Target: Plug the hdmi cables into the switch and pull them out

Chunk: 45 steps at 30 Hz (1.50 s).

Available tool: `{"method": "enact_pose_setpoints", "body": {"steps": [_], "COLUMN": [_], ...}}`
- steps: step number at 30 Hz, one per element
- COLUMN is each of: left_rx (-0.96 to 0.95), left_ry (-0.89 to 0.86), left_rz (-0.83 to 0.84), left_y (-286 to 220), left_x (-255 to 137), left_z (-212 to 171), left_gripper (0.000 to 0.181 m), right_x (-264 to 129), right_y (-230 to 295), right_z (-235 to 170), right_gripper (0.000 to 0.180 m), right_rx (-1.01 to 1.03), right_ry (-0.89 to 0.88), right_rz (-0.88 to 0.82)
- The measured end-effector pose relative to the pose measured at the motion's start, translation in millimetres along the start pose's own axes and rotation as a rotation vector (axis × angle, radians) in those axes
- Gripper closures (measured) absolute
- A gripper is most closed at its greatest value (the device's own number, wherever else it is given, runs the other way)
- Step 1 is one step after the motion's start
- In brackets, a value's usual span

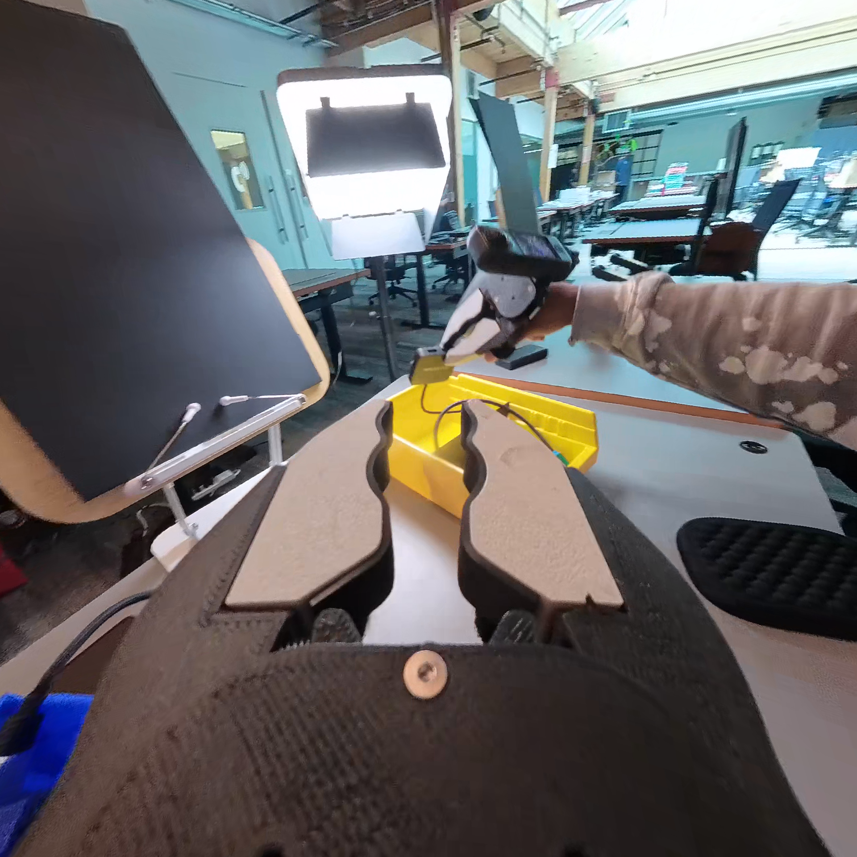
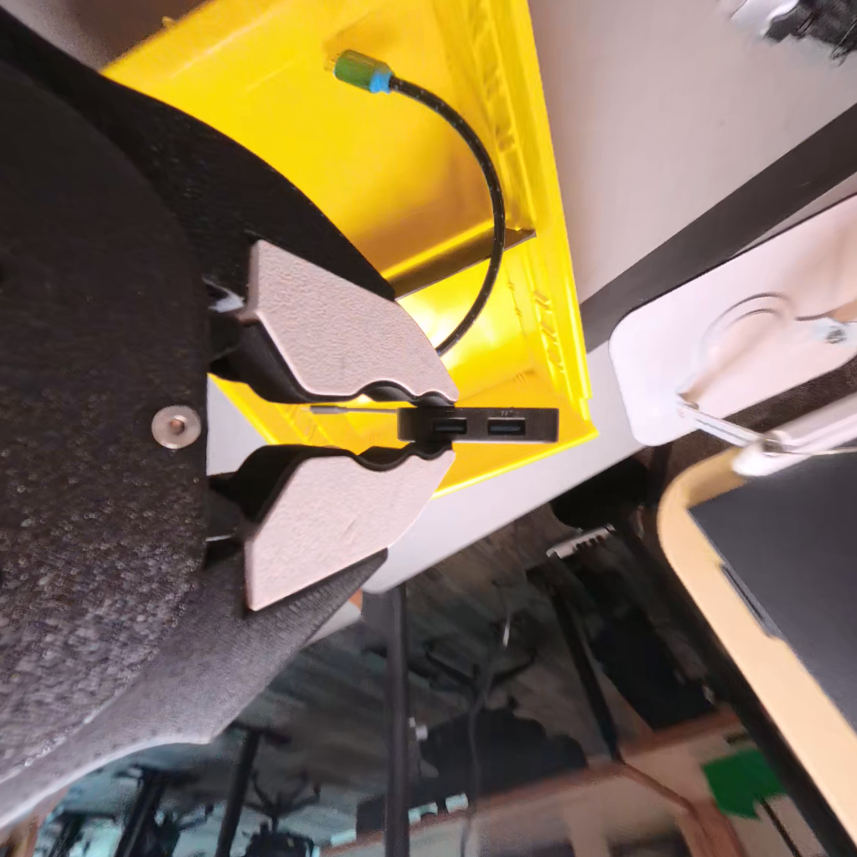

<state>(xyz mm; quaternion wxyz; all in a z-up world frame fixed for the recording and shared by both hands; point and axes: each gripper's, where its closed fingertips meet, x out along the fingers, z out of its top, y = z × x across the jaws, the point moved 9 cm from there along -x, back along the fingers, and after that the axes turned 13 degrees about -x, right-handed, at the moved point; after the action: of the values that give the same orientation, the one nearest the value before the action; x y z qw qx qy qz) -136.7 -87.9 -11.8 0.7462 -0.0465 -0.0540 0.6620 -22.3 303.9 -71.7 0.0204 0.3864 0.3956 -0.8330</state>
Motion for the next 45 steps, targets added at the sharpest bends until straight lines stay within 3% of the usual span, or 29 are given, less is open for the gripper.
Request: {"method": "enact_pose_setpoints", "body": {"steps": [4,8,12,17,25,31,38,43,45], "left_rx": [-0.016,-0.030,-0.066,-0.084,-0.183,-0.128,0.072,0.115,0.196], "left_ry": [0.006,0.013,0.010,0.014,0.088,0.405,0.968,1.117,1.124], "left_rz": [0.098,0.164,0.204,0.312,0.478,0.590,0.705,0.705,0.724], "left_y": [16,32,46,63,109,180,267,288,288], "left_x": [-9,-16,-21,-34,-53,-44,-35,-26,-23], "left_z": [1,-1,-4,-5,-22,-41,-71,-103,-106], "left_gripper": [0.153,0.153,0.153,0.152,0.147,0.138,0.126,0.123,0.130], "right_x": [40,43,13,-35,-89,-119,-128,-129,-127], "right_y": [13,21,36,96,218,262,273,273,276], "right_z": [-15,-11,3,10,-13,-39,-52,-57,-58], "right_gripper": [0.166,0.160,0.153,0.154,0.155,0.155,0.158,0.160,0.161], "right_rx": [0.092,0.202,0.363,0.503,0.566,0.649,0.719,0.728,0.718], "right_ry": [0.052,-0.032,-0.276,-0.557,-0.684,-0.742,-0.847,-0.863,-0.849], "right_rz": [0.070,0.062,-0.040,-0.037,0.106,0.092,0.003,-0.023,-0.015]}}
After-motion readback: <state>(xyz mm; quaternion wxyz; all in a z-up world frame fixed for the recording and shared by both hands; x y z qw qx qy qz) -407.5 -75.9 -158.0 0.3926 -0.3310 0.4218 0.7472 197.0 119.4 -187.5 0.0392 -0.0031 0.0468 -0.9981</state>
